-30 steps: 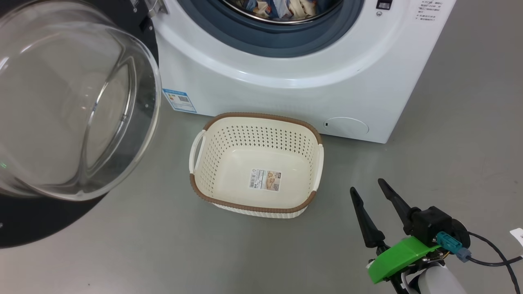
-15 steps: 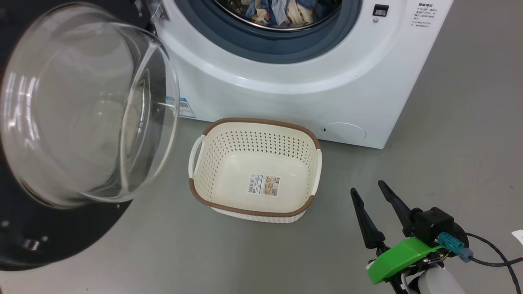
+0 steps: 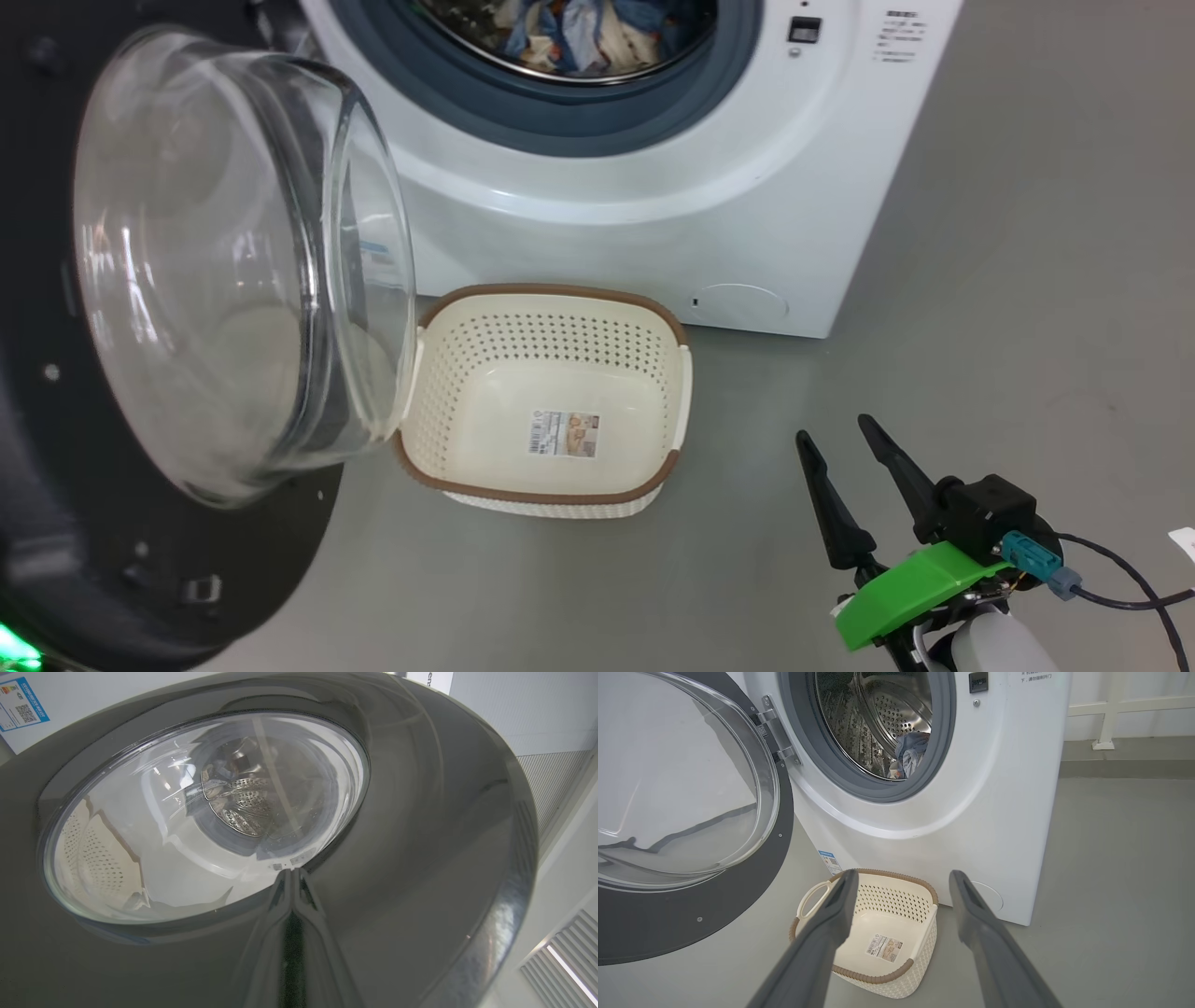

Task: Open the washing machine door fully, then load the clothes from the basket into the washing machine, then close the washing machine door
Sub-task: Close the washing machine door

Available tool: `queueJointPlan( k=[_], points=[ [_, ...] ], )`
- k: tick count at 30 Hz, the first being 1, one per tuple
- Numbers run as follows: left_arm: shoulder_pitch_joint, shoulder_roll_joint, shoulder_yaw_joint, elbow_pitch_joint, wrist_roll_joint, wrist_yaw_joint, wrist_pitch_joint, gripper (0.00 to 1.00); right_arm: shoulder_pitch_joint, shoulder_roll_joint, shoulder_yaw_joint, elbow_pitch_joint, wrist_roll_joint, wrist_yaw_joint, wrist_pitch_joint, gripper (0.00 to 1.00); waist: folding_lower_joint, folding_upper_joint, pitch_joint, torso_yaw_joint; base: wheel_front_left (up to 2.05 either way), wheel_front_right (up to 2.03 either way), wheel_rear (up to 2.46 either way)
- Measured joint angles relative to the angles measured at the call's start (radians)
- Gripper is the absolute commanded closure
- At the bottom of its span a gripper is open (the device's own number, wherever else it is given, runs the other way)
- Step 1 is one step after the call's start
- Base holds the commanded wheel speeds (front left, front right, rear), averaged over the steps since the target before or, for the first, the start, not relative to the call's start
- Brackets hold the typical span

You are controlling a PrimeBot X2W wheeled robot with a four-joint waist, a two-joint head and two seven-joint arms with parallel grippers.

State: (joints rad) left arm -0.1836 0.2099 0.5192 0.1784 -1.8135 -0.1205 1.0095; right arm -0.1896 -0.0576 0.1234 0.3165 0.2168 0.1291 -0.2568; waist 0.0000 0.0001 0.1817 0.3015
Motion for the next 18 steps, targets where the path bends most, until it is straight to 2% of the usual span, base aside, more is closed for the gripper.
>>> queueJointPlan(
  k=[9,13,18],
  points=[
    [0.088,-0.093,-0.075,-0.187,-0.021,0.012,0.053,1.0,0.005,0.0,0.0,-0.019,0.024,0.0,0.0,0.0,0.0,0.0,-0.003,-0.095,0.0,0.0,0.0],
    [0.104,-0.139,-0.1,-0.237,-0.035,0.015,0.04,1.0,0.005,0.0,0.0,-0.026,0.032,0.0,0.0,0.0,0.0,0.0,-0.004,-0.141,0.0,0.0,0.0],
    [0.117,-0.156,-0.136,-0.265,-0.038,0.015,0.002,1.0,0.007,0.0,0.001,-0.032,0.042,0.0,0.0,0.0,0.0,0.0,-0.006,-0.201,0.0,0.0,0.0]
  ],
)
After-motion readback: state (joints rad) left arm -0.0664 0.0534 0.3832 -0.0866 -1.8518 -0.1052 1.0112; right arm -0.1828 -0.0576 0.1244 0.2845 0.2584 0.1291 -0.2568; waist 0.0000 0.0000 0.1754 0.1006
